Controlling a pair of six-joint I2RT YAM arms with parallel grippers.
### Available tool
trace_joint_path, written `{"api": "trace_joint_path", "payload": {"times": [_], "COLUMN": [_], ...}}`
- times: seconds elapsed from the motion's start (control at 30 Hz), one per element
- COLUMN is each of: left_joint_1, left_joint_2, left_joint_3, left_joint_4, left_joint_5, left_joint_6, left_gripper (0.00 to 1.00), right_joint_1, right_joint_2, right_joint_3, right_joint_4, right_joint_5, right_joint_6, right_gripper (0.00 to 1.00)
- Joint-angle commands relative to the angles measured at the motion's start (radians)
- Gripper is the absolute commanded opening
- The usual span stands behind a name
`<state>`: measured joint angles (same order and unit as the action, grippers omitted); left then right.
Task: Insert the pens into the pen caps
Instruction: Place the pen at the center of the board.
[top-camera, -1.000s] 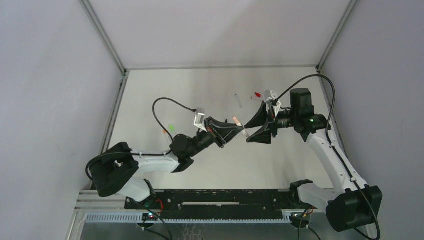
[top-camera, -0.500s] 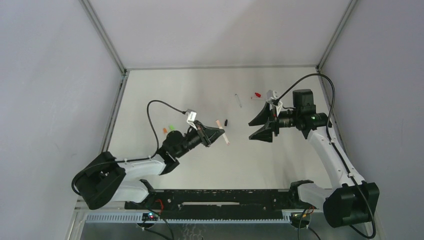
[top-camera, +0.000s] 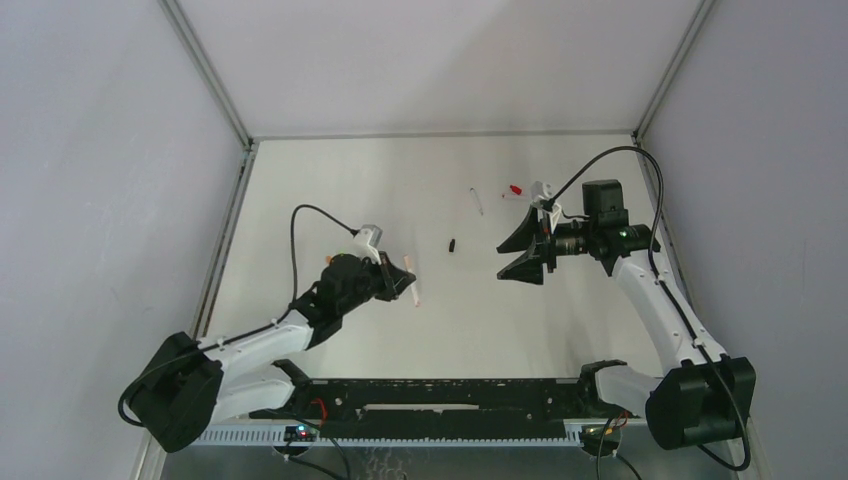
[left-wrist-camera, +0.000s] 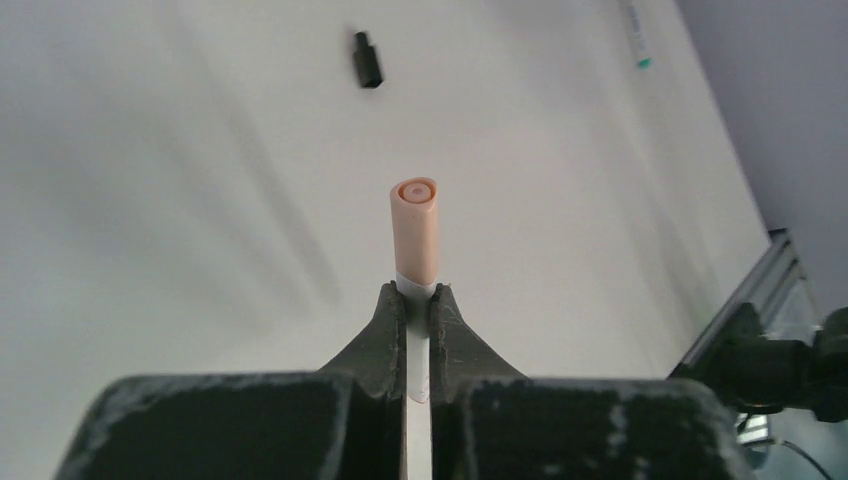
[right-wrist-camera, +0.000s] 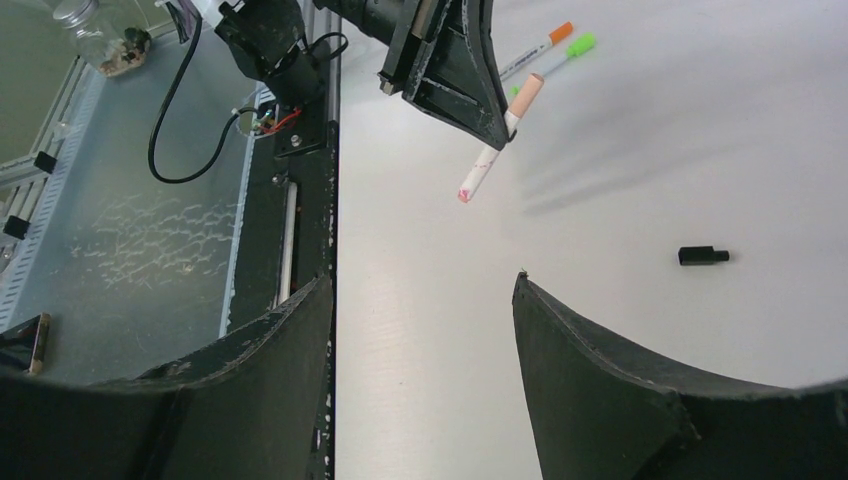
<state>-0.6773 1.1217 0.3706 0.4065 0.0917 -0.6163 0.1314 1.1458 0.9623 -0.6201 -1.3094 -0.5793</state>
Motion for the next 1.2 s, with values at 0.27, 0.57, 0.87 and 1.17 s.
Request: {"api": "trace_joint_path", "payload": {"times": [0.27,0.57,0.87,1.17], "left_joint_1": [0.065,0.149,0.217,0.257], "left_joint_2": [-0.112,-0.119,-0.134,-0.148], "left_joint_3": [0.096,0.109,0.095,0.117], "left_joint_4": [-0.316,-0.373,-0.386,-0.449], "left_joint_5": [-0.170,-0.158,-0.155,-0.194], "left_joint_6": [0.099,0.066,0.013,0.000], "left_gripper": [0.00,0.00,0.00,0.00], "right_joint_1": [-0.001,-0.009,-0.009,-0.011], "right_joint_2": [0.014,0.004,0.005,0.007], "right_joint_3": [0.000,0.000,0.000,0.000], "right_joint_4": [0.008,0.009,0.012,0.011], "right_joint_5": [0.006,0.009,0.012,0.012], "right_joint_6": [-0.027,-0.024,-0.021,-0.018], "right_gripper": [0.73,0.73,0.73,0.73]}}
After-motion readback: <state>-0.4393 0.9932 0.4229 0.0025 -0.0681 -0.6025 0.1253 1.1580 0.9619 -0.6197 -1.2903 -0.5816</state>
